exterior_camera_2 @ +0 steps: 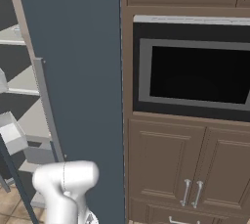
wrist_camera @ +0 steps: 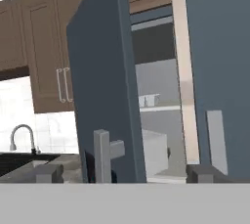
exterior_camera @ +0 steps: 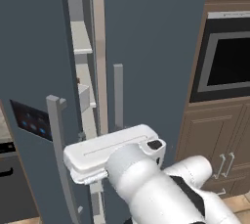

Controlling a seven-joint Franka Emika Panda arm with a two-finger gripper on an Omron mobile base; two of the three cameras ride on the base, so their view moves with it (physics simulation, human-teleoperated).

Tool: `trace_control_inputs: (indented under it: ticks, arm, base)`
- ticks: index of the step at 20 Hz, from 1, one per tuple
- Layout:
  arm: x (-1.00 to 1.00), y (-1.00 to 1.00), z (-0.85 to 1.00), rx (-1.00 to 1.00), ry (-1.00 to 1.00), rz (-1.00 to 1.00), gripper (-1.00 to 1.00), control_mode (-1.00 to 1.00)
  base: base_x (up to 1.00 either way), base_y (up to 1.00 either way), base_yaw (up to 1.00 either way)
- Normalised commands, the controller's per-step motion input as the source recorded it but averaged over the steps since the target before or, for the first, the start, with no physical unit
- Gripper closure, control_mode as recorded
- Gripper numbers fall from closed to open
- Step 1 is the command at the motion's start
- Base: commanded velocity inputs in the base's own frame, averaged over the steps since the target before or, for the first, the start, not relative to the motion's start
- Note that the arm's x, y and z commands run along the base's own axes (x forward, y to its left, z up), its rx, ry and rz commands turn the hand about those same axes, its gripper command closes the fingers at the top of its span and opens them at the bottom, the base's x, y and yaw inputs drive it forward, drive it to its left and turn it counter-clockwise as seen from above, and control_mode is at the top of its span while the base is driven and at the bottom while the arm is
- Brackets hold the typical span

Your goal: Open the freezer door, pick up the ice cube tray from the freezer, and place it on the dining counter.

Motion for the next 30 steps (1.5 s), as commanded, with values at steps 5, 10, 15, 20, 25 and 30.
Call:
trace_control_inputs:
  ticks: [5,10,15,20,25,30]
  arm:
    - [0.00,-1.00,0.27,0.17,0.00,0.37,-1.00,-1.00]
    - [0.23,-0.99,0.15,0.17,0.00,0.41,-1.00,-1.00]
    - [0.45,-0.79,0.11,0.16,0.00,0.40,-1.00,-1.00]
    - [0.50,-0.10,-0.02,-0.02,-0.05,0.29,-1.00,-1.00]
    - [0.30,0.31,-0.25,-0.06,-0.24,0.25,-1.00,-1.00]
    - [0.16,0.47,-0.14,-0.01,-0.27,0.14,-1.00,-1.00]
  base:
    - [0.00,0.00,0.00]
    - [0.00,0.00,0.00]
    - [0.00,0.00,0.00]
    - [0.00,0.00,0.00]
    - [0.00,0.00,0.00]
    - [0.00,0.00,0.00]
